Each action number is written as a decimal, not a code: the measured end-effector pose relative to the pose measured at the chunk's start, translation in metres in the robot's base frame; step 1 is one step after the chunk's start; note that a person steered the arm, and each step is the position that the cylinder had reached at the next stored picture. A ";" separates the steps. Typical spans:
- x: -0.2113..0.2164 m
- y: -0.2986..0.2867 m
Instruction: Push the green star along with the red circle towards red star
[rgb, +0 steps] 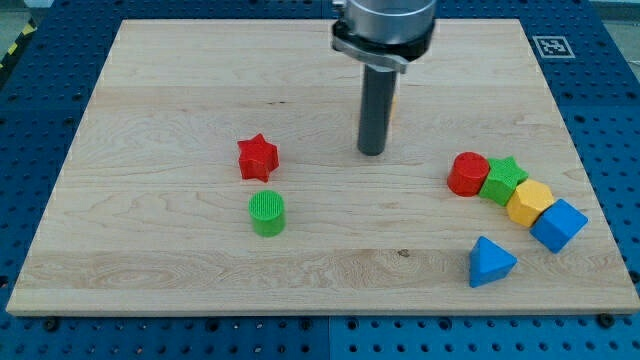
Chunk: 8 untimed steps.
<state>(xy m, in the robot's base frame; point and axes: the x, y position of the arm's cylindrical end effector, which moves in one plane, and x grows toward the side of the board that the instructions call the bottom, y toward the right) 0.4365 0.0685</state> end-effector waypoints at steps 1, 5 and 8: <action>0.000 0.046; 0.064 0.167; 0.052 0.131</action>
<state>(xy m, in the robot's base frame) 0.4883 0.1995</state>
